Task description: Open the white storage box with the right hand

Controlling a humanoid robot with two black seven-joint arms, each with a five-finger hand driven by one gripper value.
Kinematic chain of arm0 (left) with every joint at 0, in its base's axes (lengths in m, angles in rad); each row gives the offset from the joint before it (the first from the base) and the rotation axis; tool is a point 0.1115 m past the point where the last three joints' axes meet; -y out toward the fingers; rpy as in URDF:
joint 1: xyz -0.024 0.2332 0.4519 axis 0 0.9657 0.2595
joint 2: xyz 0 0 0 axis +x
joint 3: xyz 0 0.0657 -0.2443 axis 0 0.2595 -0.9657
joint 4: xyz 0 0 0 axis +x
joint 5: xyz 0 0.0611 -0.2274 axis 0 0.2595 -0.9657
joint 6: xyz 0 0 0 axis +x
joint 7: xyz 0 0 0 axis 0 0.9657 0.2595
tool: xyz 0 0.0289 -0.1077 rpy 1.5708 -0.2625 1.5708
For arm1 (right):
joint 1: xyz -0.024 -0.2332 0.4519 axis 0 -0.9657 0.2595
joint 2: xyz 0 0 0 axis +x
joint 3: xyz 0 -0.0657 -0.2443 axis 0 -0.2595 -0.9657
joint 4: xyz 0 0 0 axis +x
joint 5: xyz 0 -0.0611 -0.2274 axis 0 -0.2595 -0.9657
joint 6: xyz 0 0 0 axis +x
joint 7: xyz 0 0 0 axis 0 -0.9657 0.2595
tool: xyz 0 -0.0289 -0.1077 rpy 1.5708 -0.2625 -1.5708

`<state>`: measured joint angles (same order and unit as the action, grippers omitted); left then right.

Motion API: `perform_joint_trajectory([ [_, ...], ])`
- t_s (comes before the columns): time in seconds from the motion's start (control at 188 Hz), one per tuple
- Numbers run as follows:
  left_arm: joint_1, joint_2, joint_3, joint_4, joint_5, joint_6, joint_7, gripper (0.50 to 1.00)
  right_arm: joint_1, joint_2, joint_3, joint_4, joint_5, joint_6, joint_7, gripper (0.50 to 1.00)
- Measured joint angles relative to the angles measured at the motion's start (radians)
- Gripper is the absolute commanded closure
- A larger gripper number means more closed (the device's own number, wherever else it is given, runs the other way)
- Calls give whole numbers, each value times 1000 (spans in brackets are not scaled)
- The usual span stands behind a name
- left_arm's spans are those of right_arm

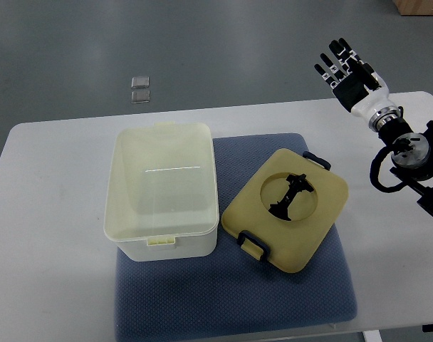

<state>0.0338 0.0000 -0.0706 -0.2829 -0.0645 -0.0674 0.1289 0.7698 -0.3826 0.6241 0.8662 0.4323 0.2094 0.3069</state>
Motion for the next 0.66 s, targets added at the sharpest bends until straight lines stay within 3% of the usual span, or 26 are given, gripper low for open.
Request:
perform_joint_trajectory([
  [0.218,0,0,0,-1,0,0,0,500,-16,100,22,-109,1,113,-2,572],
  [0.664,0,0,0,-2,0,0,0,500,-28,153,116,-170,-45,150,6,570],
])
